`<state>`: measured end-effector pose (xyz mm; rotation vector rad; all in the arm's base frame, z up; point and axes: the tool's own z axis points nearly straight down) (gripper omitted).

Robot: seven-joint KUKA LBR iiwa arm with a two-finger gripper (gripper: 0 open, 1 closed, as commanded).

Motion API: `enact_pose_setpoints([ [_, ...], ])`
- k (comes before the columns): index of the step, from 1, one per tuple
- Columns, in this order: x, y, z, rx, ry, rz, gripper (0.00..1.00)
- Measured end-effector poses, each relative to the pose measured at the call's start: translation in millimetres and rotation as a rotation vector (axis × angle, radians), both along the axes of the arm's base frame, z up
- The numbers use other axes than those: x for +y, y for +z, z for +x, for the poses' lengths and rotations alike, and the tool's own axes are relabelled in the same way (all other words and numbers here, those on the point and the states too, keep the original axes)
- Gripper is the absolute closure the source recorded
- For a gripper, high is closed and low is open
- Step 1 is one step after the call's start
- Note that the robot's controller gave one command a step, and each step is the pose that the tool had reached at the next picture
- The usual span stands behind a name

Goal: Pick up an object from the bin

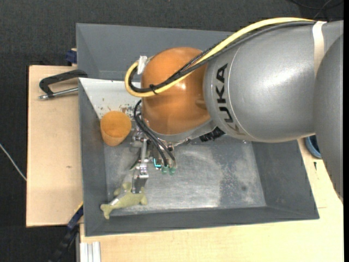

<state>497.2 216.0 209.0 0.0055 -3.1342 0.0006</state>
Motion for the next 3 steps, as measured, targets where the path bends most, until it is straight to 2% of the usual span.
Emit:
enact_pose_setpoints([
  [1, 0, -137, 41.1, -0.006, 0.129, 0.005, 0.0],
  [2, 1, -133, 40.9, -0.005, 0.13, 0.005, 1.0],
  [3, -15, 51, 48.7, -0.022, 0.006, 0.006, 1.0],
])
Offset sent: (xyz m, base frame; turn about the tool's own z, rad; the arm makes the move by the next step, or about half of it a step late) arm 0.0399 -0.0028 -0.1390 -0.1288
